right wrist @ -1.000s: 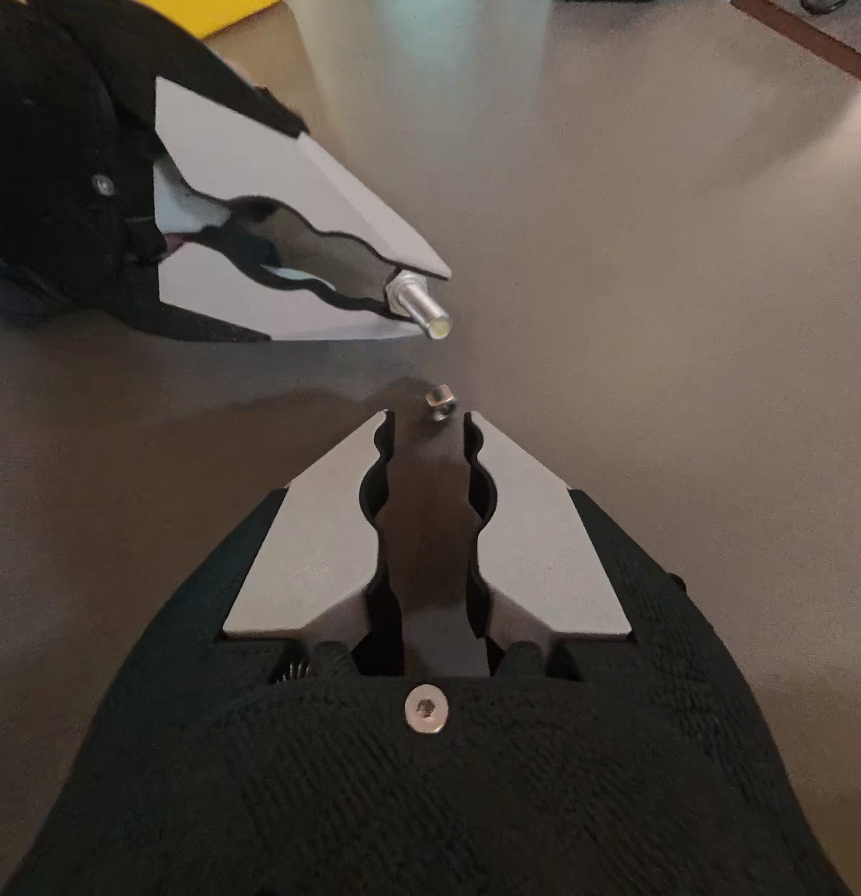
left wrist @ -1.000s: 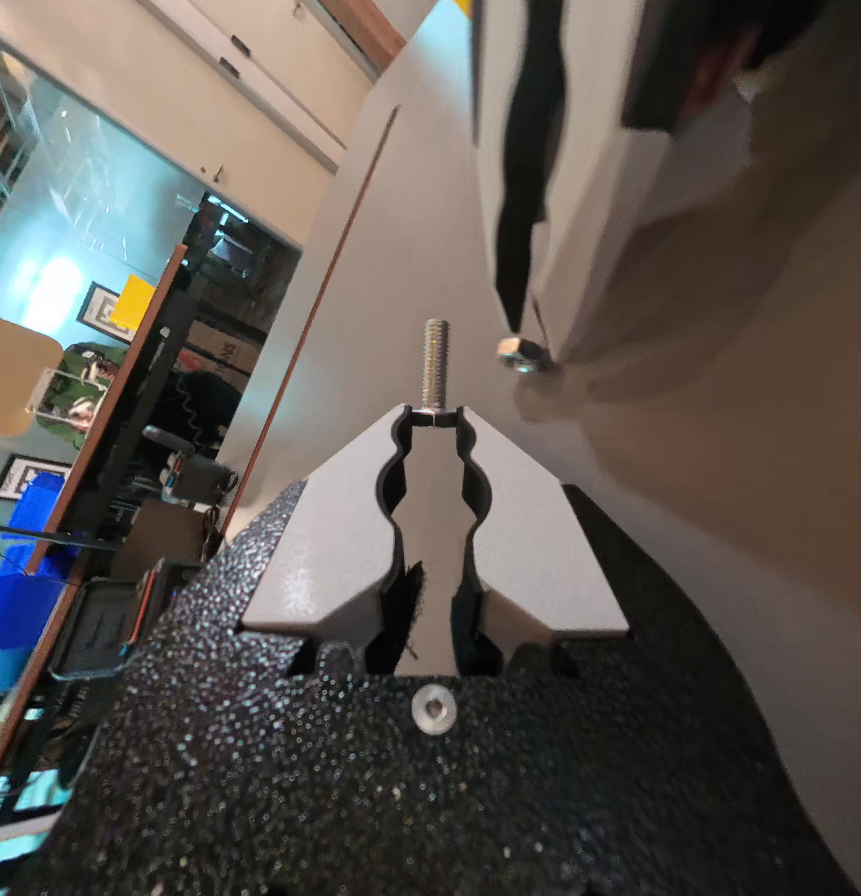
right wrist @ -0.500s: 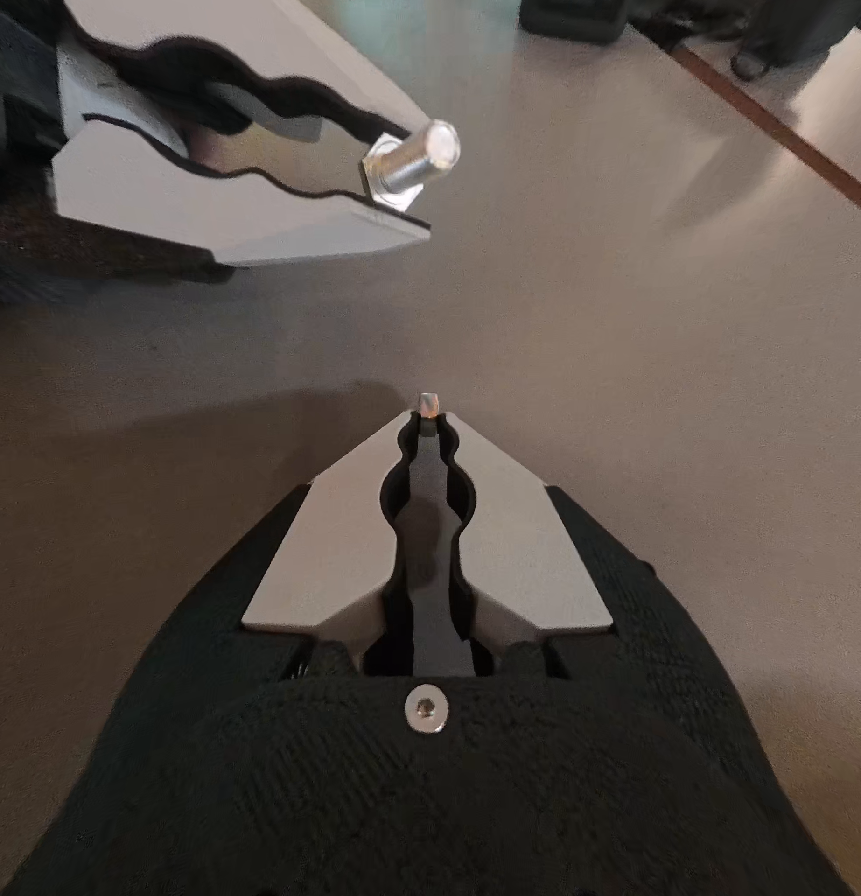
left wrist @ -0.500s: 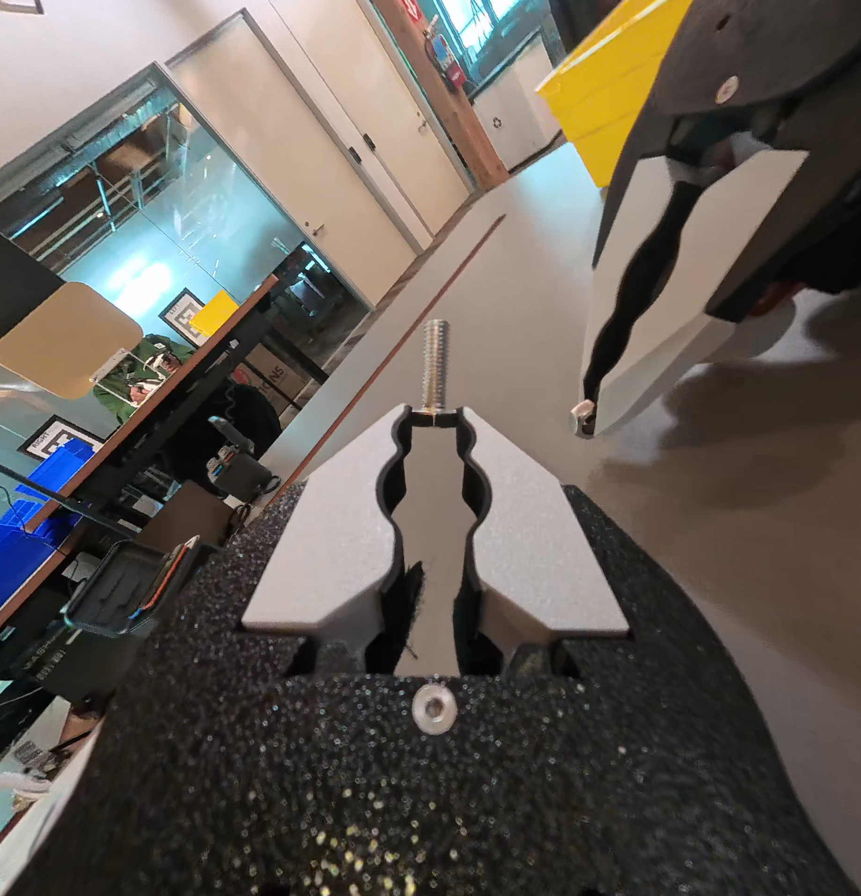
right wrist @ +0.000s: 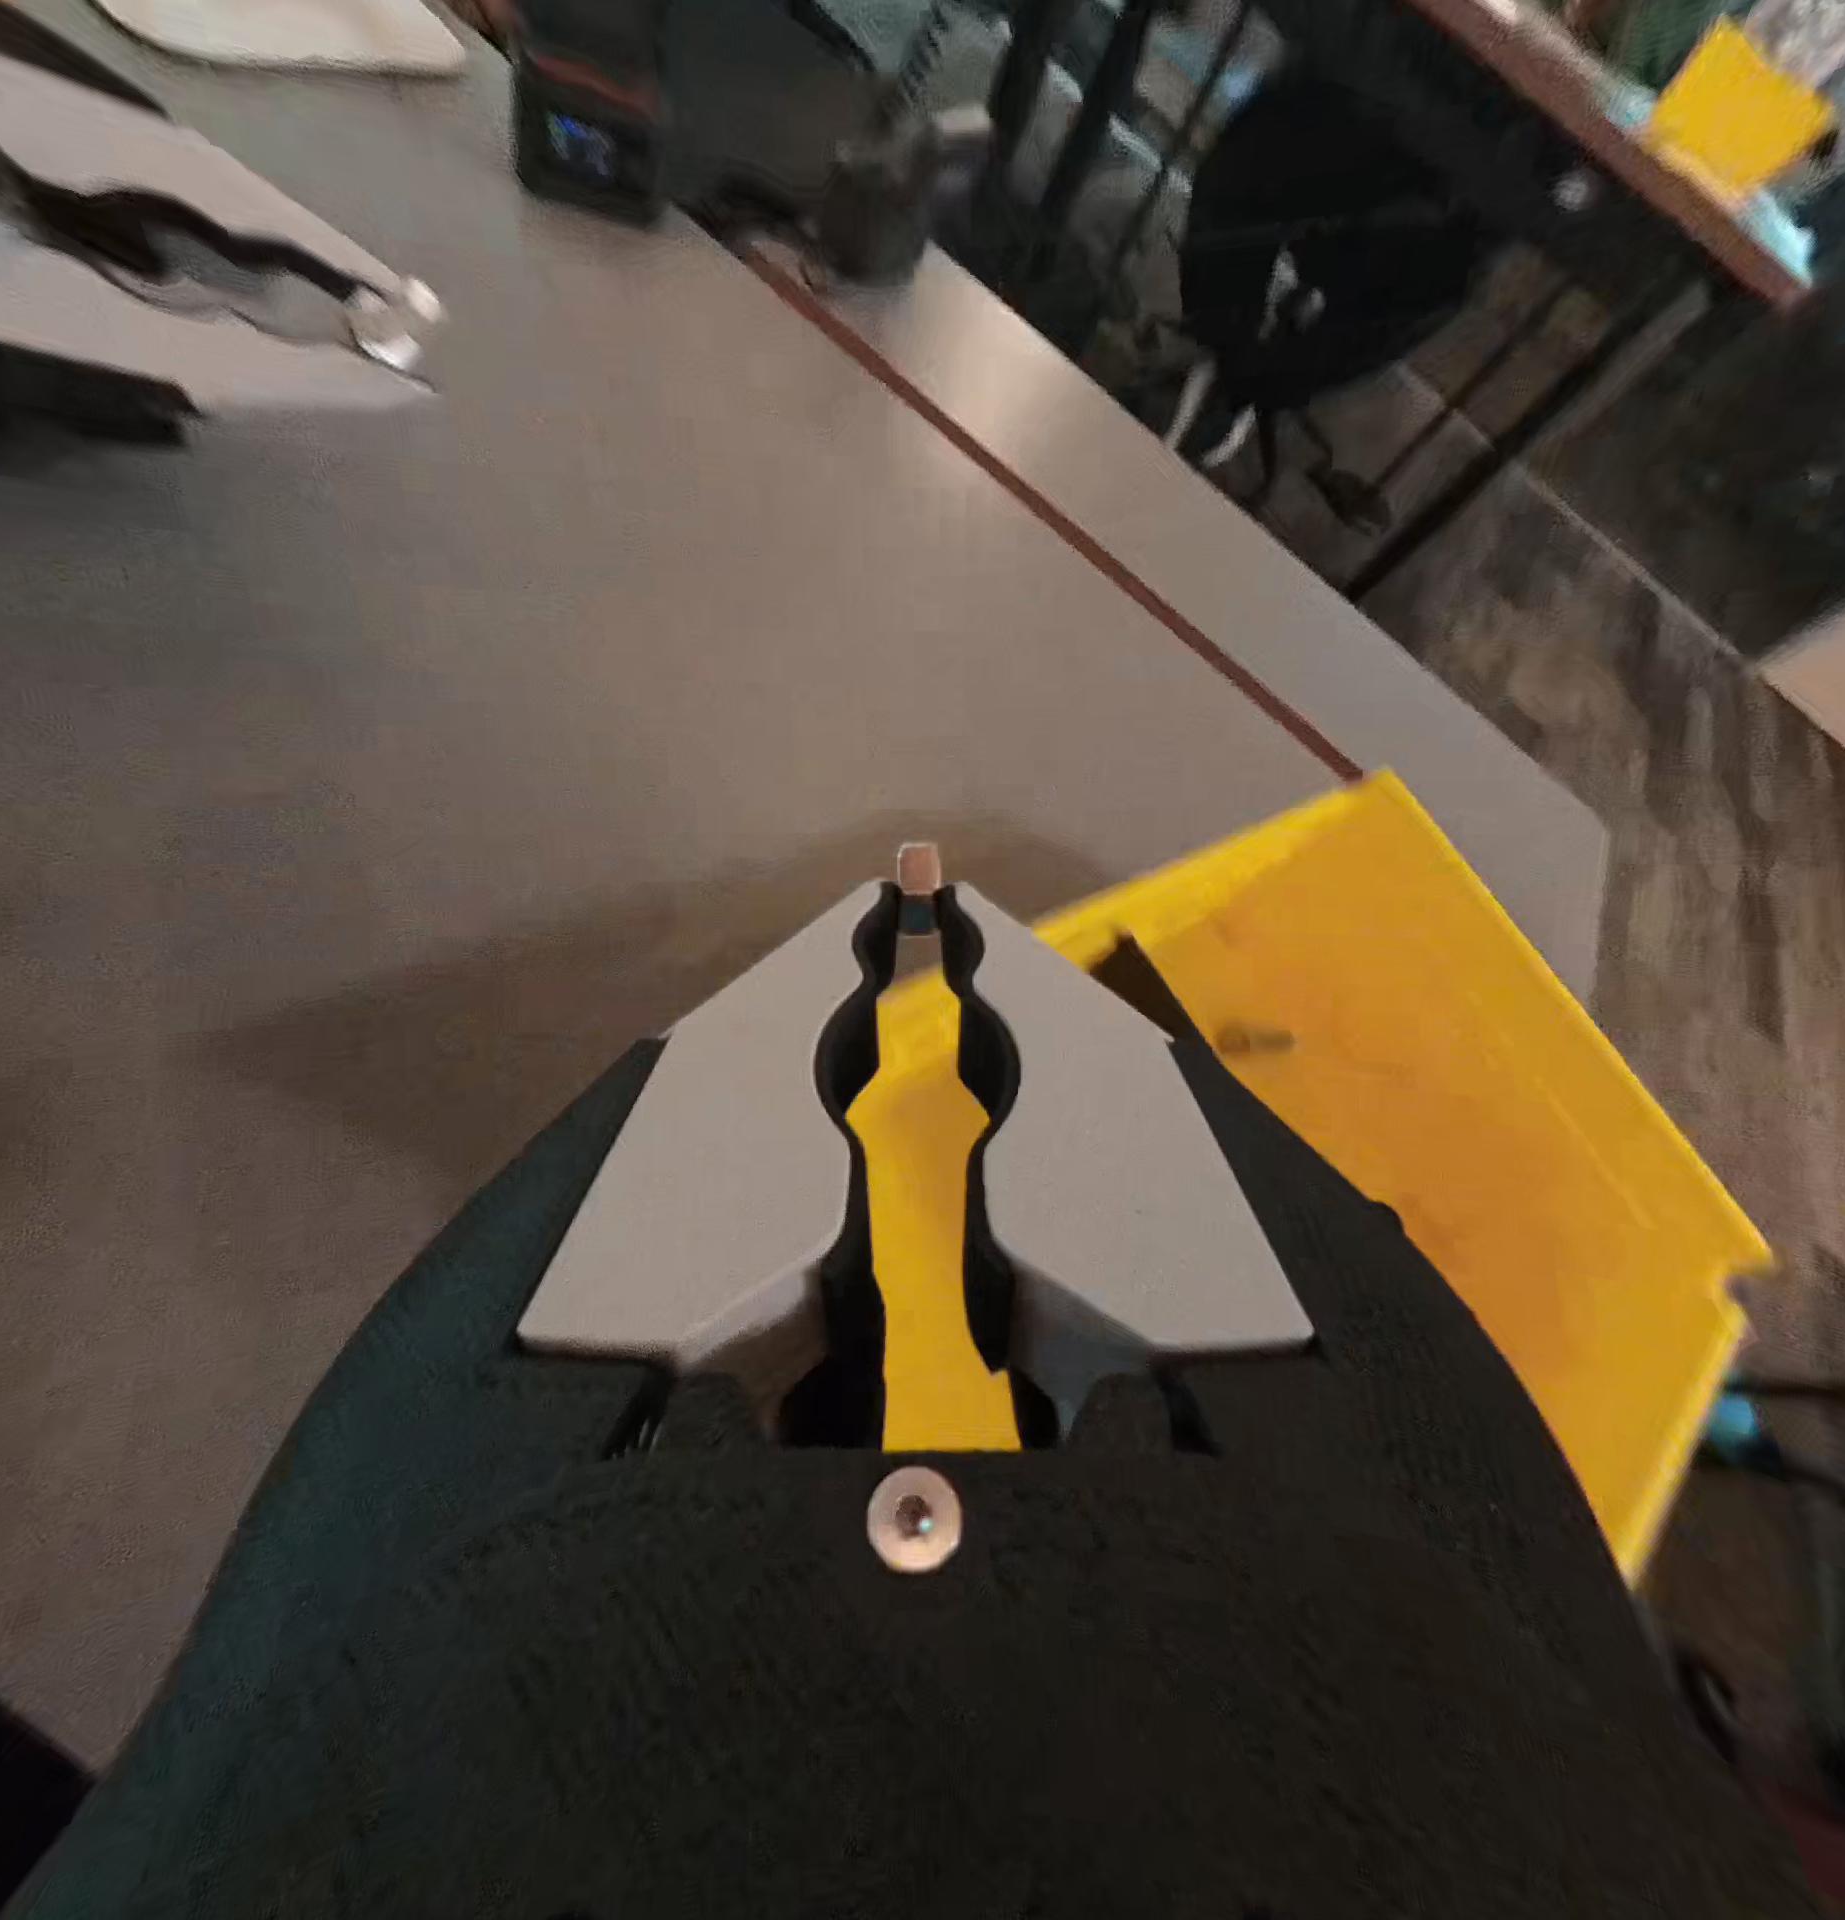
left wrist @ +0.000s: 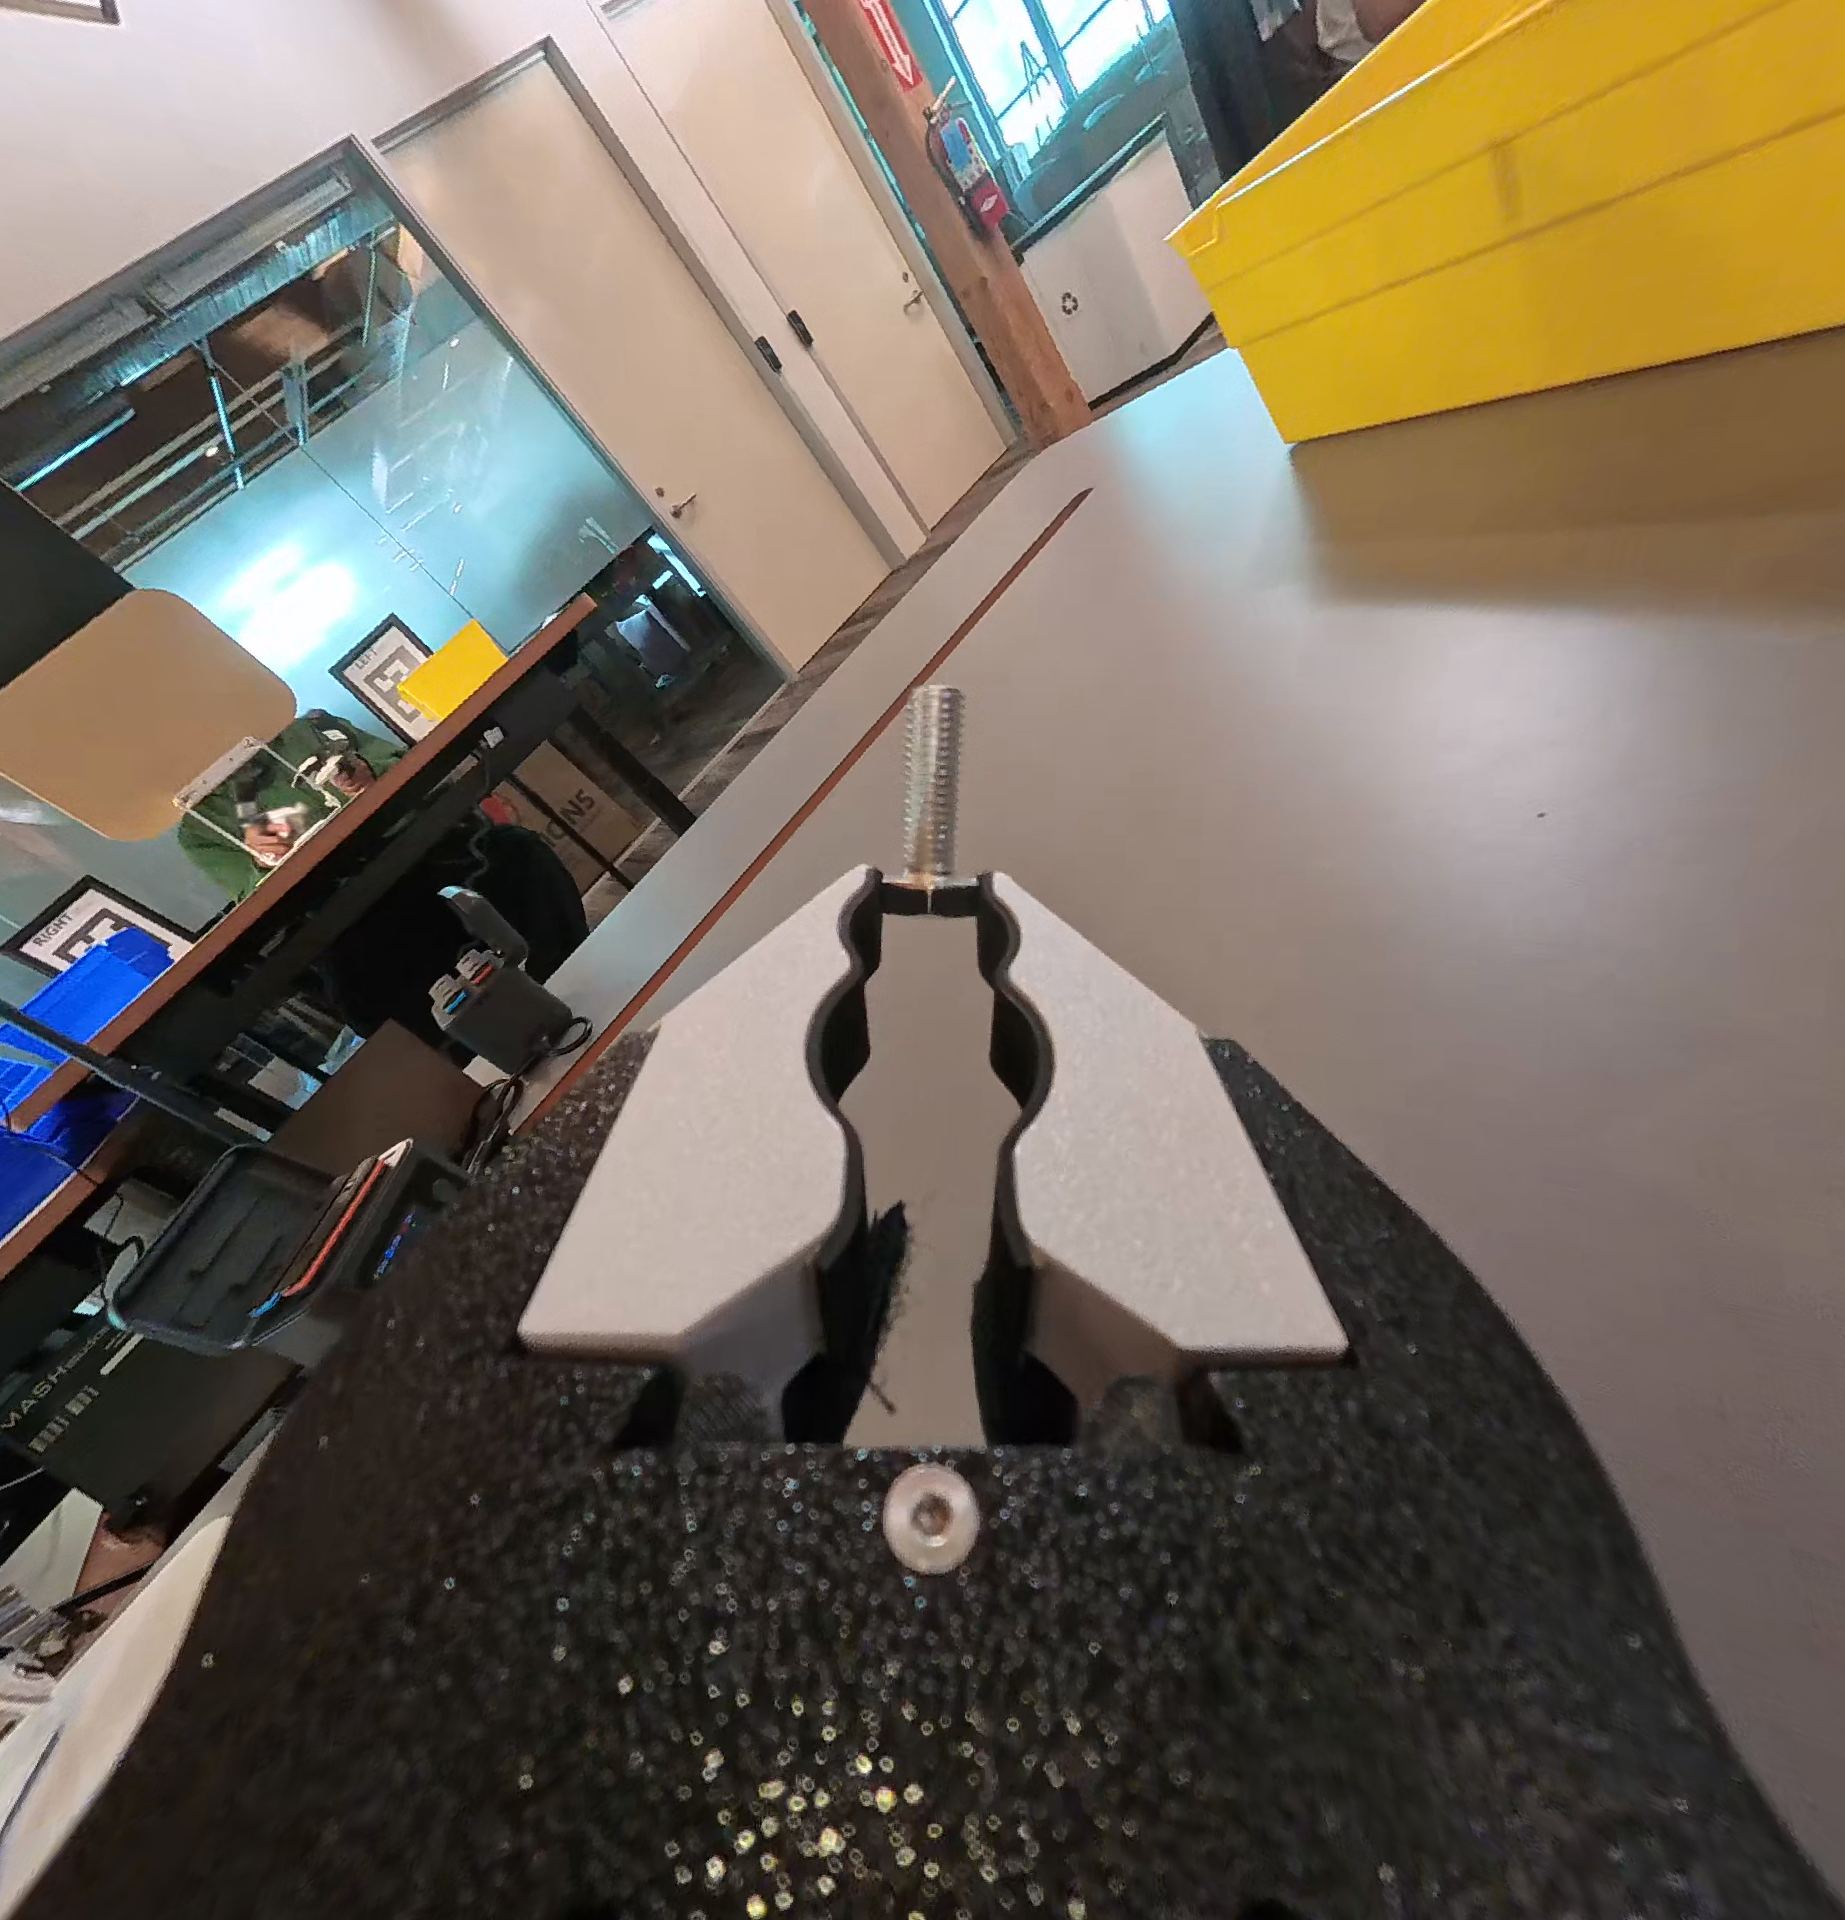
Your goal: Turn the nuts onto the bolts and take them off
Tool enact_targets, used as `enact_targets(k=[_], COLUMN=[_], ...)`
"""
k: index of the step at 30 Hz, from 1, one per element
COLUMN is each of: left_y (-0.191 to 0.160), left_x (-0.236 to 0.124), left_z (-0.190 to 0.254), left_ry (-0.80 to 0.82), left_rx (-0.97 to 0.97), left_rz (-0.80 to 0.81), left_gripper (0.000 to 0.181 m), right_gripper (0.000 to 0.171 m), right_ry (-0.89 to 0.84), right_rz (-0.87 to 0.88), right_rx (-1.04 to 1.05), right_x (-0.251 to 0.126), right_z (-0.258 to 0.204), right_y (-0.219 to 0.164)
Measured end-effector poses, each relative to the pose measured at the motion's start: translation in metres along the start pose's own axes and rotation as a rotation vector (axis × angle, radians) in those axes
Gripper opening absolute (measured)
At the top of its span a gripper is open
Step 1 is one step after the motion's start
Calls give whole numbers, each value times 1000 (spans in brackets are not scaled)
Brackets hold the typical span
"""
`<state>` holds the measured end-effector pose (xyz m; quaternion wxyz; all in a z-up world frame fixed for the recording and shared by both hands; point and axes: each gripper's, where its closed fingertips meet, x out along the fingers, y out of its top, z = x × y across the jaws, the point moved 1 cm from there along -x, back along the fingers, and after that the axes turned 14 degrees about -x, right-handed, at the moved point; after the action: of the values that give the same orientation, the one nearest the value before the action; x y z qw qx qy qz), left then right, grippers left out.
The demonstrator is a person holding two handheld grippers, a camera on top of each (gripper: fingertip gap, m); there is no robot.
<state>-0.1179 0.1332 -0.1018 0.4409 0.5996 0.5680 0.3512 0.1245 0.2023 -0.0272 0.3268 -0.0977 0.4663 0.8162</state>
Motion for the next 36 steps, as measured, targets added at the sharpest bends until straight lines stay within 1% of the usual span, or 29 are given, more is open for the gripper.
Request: enact_targets(k=[3,5,7,12,17,19,20,22,24,26,27,29,31,32,34,36], left_y=[0,0,0,-1,4,5,5,5,7,9,11,13,15,17,24,37], left_x=[0,1,1,1,1,1,2,2,1,0,0,-2,-3,-4,-9,-19], left_z=[2,4,7,12,27,35,38,42,45,49,51,57,63,67,78,91], left_ry=[-10,-18,-26,-44,-93,-113,-122,-135,-150,-172,-184,-205,-228,-241,-305,-404], left_rx=[5,11,18,33,46,72,83,99,104,108,112,128,153,160,144,66], left_rz=[-1,-2,-4,-13,2,3,2,1,11,31,40,56,70,80,122,192], left_gripper=[16,16,16,16,16,16,16,16,16,16,16,16,16,16,16,16], right_gripper=[6,7,7,7,7,7,10,27,36,37,36,29,26,26,28,28], right_ry=[14,50,81,195,264,272,270,255,160,21,-22,-34,34,82,129,74], right_rz=[-222,-347,-450,-609,-790,-818,-802,-766,-751,-659,-567,-310,-49,51,166,241], right_rx=[83,98,82,-36,-166,-196,-185,-138,-119,-135,-154,-211,-255,-269,-286,-317], right_x=[-30,-36,-35,-18,-7,-7,-5,-4,-11,-16,-17,-11,-1,4,17,32], right_z=[18,22,23,16,5,3,2,4,19,34,33,12,-31,-54,-89,-103], right_y=[-69,-106,-133,-166,-197,-201,-199,-191,-179,-145,-119,-57,3,26,52,66])
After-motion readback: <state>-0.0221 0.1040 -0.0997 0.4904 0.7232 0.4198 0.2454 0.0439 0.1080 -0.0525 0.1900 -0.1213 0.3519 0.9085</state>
